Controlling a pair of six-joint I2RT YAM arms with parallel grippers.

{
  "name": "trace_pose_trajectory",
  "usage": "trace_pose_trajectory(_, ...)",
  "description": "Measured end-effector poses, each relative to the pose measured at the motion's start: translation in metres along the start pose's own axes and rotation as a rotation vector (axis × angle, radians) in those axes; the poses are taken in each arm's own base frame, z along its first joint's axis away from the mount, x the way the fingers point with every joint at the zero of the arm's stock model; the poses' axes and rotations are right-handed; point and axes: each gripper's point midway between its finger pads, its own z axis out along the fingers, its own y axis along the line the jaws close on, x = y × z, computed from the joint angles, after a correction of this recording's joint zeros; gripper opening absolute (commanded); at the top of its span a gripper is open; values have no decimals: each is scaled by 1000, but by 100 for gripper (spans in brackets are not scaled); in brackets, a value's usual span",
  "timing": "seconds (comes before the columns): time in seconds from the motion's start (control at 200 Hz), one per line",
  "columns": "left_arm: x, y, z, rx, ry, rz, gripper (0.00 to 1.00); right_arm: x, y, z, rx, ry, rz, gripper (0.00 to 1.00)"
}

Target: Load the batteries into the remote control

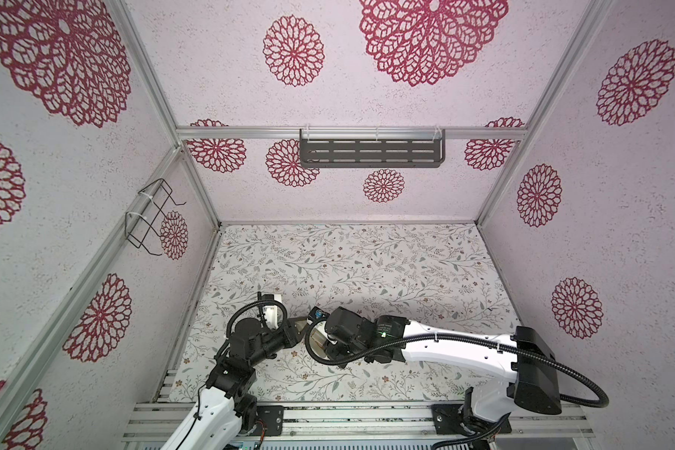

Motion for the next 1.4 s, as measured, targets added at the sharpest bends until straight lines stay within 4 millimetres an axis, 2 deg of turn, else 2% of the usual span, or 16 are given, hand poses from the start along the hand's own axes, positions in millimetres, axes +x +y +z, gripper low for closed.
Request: trace_pose_trajectory(1.401,2,3,0,-6,0,-4,0,1,0,9,-17,12,8,4)
